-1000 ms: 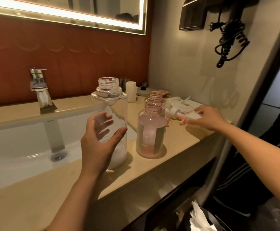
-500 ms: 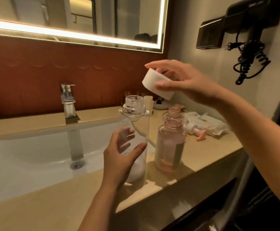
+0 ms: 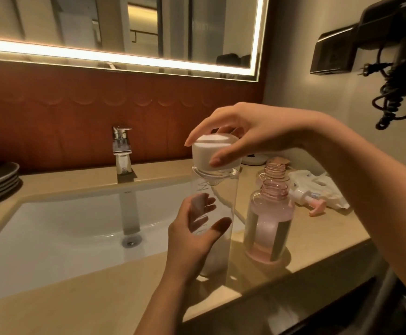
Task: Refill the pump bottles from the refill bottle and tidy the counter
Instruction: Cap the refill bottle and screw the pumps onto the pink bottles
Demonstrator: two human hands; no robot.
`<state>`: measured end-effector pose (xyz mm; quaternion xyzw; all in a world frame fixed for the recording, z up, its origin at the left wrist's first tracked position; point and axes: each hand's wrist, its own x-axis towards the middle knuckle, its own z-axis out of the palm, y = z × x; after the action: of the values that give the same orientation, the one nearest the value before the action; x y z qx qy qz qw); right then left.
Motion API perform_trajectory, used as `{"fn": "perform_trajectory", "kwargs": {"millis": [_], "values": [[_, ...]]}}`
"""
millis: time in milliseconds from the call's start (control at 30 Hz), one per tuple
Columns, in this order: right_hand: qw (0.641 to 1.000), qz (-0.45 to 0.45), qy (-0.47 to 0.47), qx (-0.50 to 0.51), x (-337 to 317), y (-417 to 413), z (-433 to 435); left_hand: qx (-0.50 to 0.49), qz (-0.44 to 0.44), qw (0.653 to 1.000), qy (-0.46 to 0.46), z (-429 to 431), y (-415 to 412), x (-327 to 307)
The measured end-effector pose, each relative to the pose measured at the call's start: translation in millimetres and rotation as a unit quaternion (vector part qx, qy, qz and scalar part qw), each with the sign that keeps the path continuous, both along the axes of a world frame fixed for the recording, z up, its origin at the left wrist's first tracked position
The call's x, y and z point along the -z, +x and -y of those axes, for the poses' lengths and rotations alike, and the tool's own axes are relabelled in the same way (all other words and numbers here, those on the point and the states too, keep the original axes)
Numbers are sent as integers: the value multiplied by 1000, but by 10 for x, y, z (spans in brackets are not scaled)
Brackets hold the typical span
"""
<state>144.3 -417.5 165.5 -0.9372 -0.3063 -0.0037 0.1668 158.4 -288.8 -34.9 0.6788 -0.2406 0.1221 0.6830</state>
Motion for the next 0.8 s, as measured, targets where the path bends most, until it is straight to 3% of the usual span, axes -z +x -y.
{"fn": "perform_trajectory", "kwargs": {"millis": [233, 433, 567, 667, 733, 800], "values": [[994, -70, 60, -65, -2, 49, 127, 7, 1, 1000, -7, -5, 1, -11], [994, -79, 72, -39, -24, 81, 105, 9, 10, 1000, -8, -12, 11, -1], [996, 59, -44, 45, -23, -3, -79, 10, 10, 1000, -1, -7, 14, 3], [961, 223, -130, 101, 25, -39, -145, 9, 4, 1000, 5, -2, 18, 4], [930, 315, -137, 126, 31, -46, -114, 9, 2, 1000, 2, 0, 24, 7], [921, 351, -98, 138, 13, -28, -42, 9, -1, 1000, 2, 0, 24, 6]]}}
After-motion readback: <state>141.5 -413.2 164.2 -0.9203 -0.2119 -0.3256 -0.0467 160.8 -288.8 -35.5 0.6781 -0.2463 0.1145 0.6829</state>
